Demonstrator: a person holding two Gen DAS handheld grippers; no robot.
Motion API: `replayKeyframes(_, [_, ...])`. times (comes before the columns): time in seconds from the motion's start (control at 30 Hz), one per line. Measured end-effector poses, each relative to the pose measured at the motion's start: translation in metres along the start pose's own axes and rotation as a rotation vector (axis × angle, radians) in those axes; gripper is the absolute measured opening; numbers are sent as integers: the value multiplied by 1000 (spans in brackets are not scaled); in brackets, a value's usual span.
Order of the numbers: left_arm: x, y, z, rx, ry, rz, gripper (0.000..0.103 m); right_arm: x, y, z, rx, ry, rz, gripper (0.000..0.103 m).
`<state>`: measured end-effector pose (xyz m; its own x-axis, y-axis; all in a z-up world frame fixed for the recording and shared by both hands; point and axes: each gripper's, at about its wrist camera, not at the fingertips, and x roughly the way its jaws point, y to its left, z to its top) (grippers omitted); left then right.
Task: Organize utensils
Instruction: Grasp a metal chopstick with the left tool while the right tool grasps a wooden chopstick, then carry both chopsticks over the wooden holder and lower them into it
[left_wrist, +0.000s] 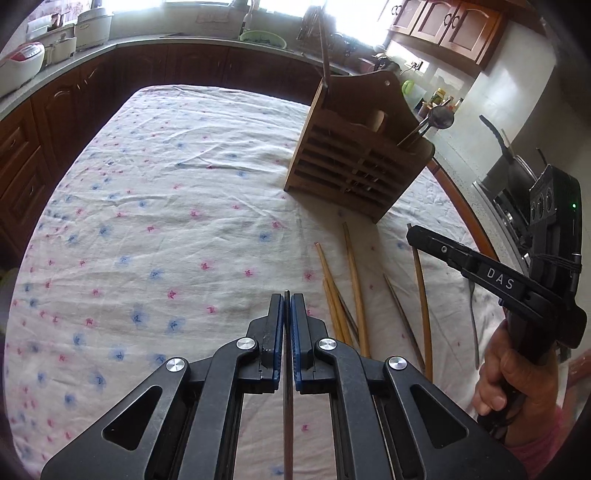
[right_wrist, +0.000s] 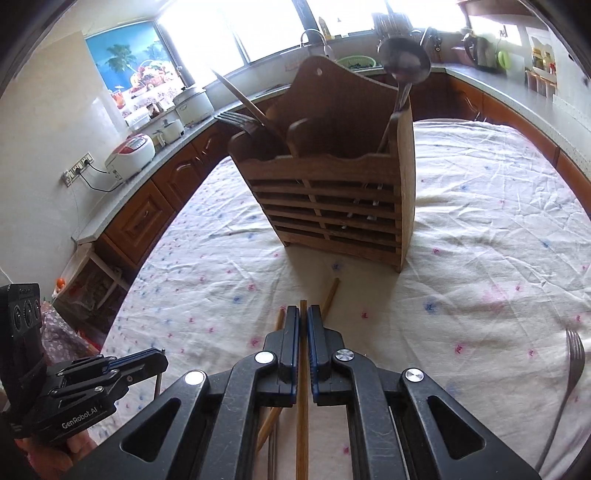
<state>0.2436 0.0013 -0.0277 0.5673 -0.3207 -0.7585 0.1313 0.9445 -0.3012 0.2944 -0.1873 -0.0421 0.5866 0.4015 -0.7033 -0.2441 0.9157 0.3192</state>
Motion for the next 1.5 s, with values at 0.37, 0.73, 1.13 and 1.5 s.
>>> replayKeyframes(0.37, [-70,-12,10,20,-155,-40,3,-66,20,6,-26,-140,28,4])
replayKeyframes(0.73, [-109,-16,5,31,-261,-65,3,-113,33,4,-53,-253,29,4])
replayKeyframes(1.13, [-126,-18,8,28,-320,-75,3,-136,36,6,-56,-324,19,4])
replayKeyframes(1.5, [-137,-20,26,29,-379,-80,3,-146,34,18,-57,-376,10,4])
